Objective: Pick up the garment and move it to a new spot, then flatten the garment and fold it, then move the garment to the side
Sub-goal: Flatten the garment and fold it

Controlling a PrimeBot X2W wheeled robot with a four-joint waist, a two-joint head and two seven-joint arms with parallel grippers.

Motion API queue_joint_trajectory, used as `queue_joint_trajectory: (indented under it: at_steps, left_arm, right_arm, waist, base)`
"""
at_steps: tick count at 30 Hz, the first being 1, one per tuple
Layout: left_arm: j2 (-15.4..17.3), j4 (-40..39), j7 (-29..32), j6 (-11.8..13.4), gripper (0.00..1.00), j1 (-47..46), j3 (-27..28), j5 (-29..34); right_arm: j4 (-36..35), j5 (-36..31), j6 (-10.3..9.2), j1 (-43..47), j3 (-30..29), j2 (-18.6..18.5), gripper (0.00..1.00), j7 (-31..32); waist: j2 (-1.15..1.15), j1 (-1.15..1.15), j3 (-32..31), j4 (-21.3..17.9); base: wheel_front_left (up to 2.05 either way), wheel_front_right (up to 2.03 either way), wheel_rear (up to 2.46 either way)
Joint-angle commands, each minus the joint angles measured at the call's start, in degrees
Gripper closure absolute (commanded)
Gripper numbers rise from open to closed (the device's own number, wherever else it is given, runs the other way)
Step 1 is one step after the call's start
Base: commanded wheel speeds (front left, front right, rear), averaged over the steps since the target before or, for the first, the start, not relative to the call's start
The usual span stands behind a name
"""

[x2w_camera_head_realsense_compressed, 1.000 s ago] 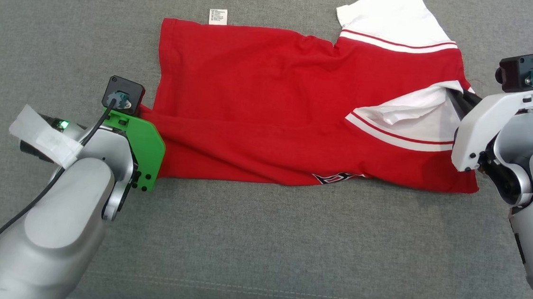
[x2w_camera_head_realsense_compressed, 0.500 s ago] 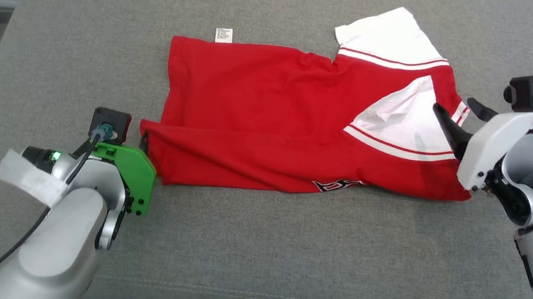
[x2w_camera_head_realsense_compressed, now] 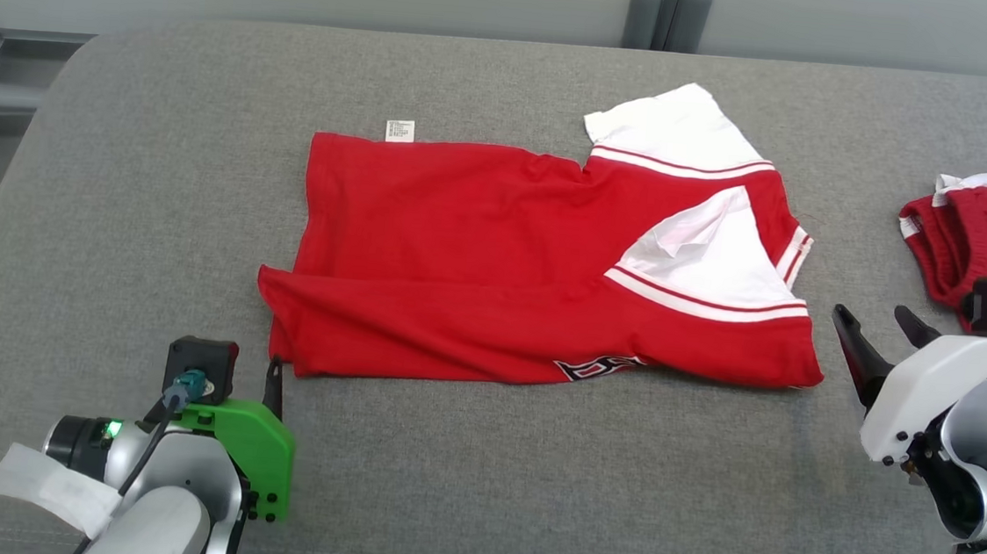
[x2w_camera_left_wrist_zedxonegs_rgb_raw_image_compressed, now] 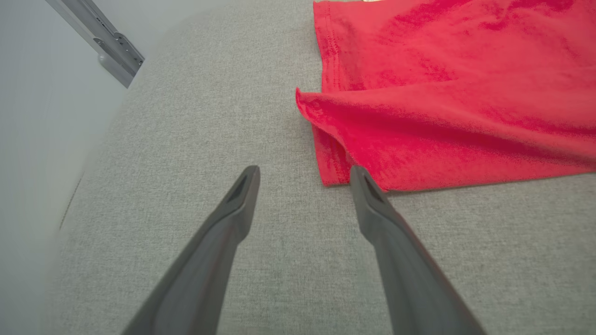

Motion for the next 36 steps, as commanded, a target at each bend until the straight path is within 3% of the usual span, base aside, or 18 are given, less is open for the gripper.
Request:
queue_joint_trajectory:
  at_steps: [1, 9, 21, 32, 36]
  left_arm:
    - [0.1, -0.2, -0.1, 0.4, 0.00, 0.8, -0.2, -0.1]
    - [-0.2, 0.8, 3.4, -1.2, 0.00, -1.6, -2.9, 0.8]
    - [-2.6, 3.3, 6.6, -2.5, 0.00, -5.8, -4.1, -0.4]
    - [-4.4, 7.4, 7.8, 1.0, 0.00, -8.6, -3.3, -0.1]
    - [-4.6, 8.6, 8.9, 0.7, 0.00, -9.0, -4.0, -0.1]
  right_arm:
    - [0.2, -0.6, -0.03, 0.9, -0.8, 0.7, 0.00, -0.2]
    - [3.2, -3.2, -0.03, -1.1, -3.0, 4.7, 0.00, 2.2]
    - [7.0, -6.7, -0.03, -4.9, -2.9, 5.5, 0.00, 4.1]
    - [8.4, -9.4, -0.03, -6.0, -2.4, 6.9, 0.00, 2.3]
    - [8.8, -9.8, -0.03, -6.2, -1.9, 7.1, 0.00, 1.8]
  waist:
    - [0.00, 0.00, -0.5, -0.4]
    - [0.00, 0.00, 1.2, -0.2]
    - [0.00, 0.00, 3.7, 0.5]
    - [0.00, 0.00, 5.0, -0.5]
    - [0.00, 0.00, 5.3, -0.8]
  base:
    - [0.00, 0.00, 0.00]
    - [0.00, 0.00, 0.00]
    - [0.00, 0.00, 0.00]
    - [0.00, 0.00, 0.00]
    - [0.00, 0.00, 0.00]
